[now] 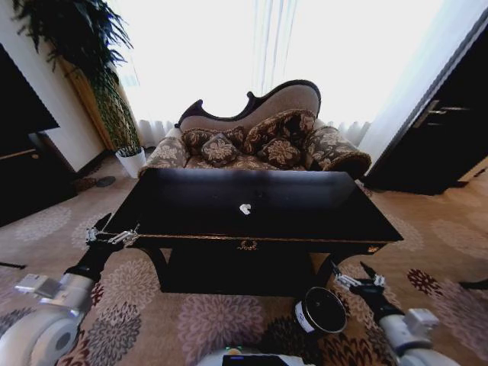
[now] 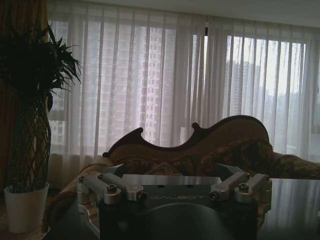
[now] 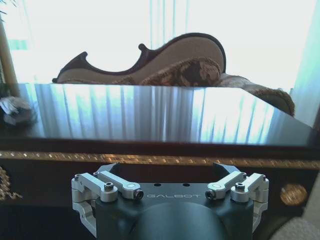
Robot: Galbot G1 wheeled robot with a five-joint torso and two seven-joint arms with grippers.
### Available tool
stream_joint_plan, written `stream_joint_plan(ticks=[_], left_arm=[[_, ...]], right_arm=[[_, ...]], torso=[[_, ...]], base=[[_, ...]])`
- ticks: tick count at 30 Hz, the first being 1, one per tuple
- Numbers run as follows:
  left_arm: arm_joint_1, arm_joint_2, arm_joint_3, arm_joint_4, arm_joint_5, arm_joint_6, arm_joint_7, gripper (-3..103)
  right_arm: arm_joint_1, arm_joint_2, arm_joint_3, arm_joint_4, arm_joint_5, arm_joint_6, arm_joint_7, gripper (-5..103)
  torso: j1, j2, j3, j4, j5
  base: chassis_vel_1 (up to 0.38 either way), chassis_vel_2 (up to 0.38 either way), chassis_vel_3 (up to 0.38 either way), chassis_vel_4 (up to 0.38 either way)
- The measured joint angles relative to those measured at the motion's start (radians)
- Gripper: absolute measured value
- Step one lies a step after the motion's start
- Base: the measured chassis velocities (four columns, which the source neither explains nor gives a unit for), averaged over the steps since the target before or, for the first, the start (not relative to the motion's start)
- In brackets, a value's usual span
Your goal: Move to the front of the table and place the trash on the table into the trash bin.
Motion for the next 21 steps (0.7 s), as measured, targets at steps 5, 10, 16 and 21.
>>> stream_joint_plan(ticks=[5, 10, 16, 21], left_arm=[[0.000, 0.000, 0.000, 0.000, 0.000, 0.000, 0.000, 100], [0.000, 0.000, 0.000, 0.000, 0.000, 0.000, 0.000, 100], [0.000, 0.000, 0.000, 0.000, 0.000, 0.000, 0.000, 100], [0.000, 0.000, 0.000, 0.000, 0.000, 0.000, 0.000, 100]], right_arm=[[0.025, -0.042, 0.000, 0.024, 0.009, -0.032, 0.001, 100], [0.060, -0.115, 0.002, 0.041, 0.038, -0.071, 0.003, 100], [0.120, -0.242, -0.028, 0.052, 0.077, -0.140, 0.020, 100], [0.194, -0.332, -0.067, 0.053, 0.129, -0.196, 0.067, 100]], torso=[[0.000, 0.000, 0.000, 0.0000, 0.0003], [0.000, 0.000, 0.000, 0.0000, 0.0002], [0.000, 0.000, 0.000, 0.0000, 0.0003], [0.000, 0.000, 0.000, 0.0002, 0.0001]], base=[[0.000, 0.000, 0.000, 0.000], [0.000, 0.000, 0.000, 0.000], [0.000, 0.000, 0.000, 0.000], [0.000, 0.000, 0.000, 0.000]])
